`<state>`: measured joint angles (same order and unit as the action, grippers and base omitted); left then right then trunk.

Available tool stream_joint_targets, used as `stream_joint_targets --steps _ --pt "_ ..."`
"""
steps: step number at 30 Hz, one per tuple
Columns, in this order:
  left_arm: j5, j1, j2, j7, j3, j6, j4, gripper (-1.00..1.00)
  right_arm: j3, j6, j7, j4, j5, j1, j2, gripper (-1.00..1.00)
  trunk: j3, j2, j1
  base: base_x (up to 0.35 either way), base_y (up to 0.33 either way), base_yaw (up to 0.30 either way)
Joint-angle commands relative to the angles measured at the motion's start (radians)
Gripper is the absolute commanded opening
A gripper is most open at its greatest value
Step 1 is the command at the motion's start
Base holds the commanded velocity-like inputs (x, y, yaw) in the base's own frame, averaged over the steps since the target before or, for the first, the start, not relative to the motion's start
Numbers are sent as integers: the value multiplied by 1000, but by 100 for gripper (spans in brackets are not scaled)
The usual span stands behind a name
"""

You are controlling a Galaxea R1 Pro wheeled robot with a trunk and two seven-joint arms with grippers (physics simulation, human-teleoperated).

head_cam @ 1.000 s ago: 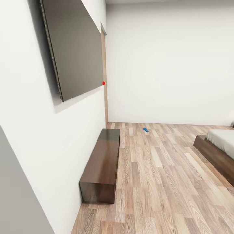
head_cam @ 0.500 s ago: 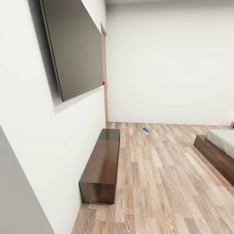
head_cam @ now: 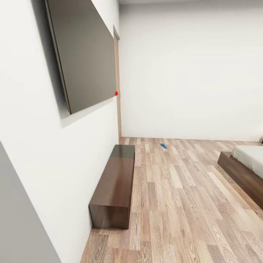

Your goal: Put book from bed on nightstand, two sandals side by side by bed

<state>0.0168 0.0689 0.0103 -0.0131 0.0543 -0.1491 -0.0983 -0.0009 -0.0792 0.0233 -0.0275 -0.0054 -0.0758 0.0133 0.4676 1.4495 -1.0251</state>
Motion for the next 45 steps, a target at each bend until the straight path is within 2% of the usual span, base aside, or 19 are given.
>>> stream_joint_targets --steps 1,45 --pt "2 1 0 -1 5 -3 1 100 0 -4 2 1 -1 -1 0 100 1 1 0 0 0 0" --pt "2 1 0 -1 5 -3 1 100 0 -4 2 1 -1 -1 0 100 1 1 0 0 0 0"
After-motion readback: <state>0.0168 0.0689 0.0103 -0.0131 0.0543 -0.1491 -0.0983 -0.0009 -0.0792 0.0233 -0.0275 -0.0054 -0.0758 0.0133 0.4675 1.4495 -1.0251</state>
